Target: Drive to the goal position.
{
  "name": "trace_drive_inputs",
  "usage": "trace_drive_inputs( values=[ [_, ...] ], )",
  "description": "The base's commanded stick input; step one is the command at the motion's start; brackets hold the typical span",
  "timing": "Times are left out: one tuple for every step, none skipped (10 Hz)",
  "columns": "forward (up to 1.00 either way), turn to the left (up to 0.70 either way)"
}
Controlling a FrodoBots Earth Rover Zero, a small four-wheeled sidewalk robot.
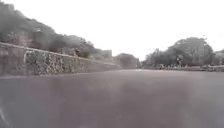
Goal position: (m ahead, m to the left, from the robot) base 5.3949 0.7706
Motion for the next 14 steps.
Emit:
trace_drive_inputs(
  values=[
    [0.70, -0.05],
    [0.70, -0.09],
    [0.70, -0.05],
    [0.70, 0.00],
    [0.70, 0.00],
    [0.70, 0.00],
    [0.70, 0.00],
    [0.70, 0.00],
    [0.70, 0.00],
    [0.70, 0.00],
    [0.70, 0.00],
    [0.70, 0.00],
    [0.70, 0.00],
    [0.70, 0.00]
  ],
)
